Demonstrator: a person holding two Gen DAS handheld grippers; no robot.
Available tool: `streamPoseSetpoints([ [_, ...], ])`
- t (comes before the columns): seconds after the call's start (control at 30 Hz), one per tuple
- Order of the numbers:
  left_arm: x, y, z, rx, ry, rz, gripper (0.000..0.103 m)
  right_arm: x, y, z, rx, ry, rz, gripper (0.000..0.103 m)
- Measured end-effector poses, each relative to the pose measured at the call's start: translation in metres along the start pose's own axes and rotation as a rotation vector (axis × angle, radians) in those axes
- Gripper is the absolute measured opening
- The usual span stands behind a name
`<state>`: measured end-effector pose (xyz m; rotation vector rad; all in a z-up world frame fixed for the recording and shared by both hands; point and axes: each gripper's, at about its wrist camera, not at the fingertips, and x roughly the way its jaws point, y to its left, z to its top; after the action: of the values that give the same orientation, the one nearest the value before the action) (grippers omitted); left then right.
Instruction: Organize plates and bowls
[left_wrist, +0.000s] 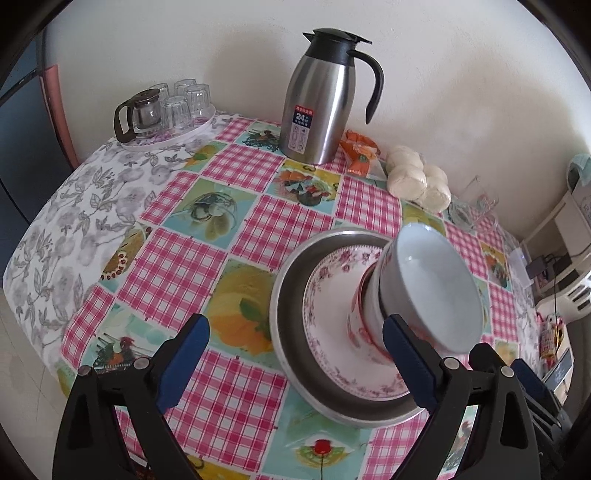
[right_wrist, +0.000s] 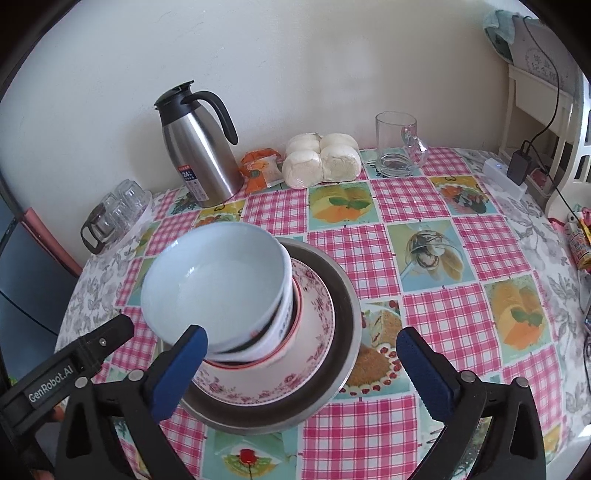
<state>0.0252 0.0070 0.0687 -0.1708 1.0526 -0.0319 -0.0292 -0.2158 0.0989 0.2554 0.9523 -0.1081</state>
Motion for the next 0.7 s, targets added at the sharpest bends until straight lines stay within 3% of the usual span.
streamPoseSetpoints([
  [0.2, 0.001, -0.002, -0.012, 0.043, 0.010, 0.050, 0.095, 0.001, -0.004, -0.012, -0.019, 0.017, -0.026, 0.103],
  [0.7, 0.004, -0.006, -0.040, 0.091, 0.050, 0.089, 0.095, -0.001, -0.025, -0.038, -0.028, 0.040, -0.084, 0.103],
])
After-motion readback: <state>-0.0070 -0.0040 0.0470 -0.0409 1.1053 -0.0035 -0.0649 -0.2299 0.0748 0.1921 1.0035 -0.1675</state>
